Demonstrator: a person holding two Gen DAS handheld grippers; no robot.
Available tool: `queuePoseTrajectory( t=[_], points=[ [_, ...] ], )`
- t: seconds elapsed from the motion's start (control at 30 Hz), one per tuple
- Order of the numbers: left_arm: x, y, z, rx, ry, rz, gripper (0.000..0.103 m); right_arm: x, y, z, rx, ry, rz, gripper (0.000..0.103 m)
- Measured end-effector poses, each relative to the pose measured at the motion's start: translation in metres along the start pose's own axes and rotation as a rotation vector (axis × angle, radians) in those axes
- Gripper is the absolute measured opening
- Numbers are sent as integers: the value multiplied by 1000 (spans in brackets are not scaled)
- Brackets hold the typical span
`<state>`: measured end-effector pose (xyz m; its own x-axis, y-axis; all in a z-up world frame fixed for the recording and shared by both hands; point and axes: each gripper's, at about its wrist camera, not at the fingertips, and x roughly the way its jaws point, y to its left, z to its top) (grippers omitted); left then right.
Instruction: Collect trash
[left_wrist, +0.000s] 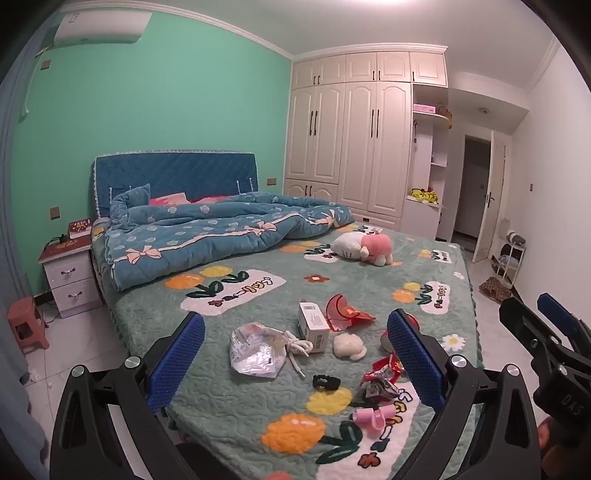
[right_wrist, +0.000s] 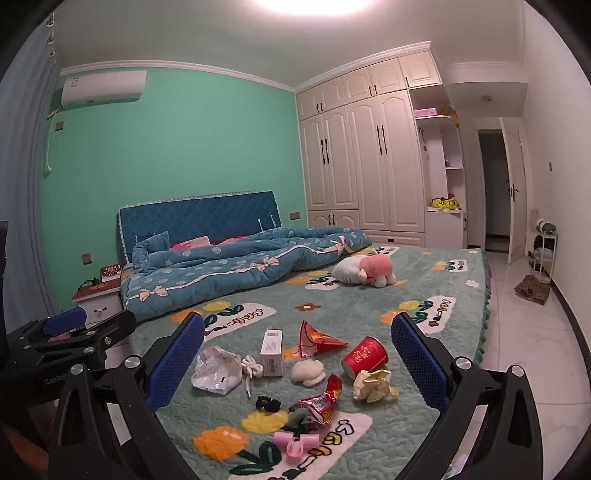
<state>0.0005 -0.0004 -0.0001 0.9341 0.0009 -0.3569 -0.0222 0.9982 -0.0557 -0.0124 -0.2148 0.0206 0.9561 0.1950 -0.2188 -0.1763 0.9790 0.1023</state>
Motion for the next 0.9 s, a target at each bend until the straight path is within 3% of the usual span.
queuePoseTrajectory(
  t=[0.9],
  points=[
    [12,-9,-6,-7,16,-9,98,0,1,3,-3,1,-1,99]
  ],
)
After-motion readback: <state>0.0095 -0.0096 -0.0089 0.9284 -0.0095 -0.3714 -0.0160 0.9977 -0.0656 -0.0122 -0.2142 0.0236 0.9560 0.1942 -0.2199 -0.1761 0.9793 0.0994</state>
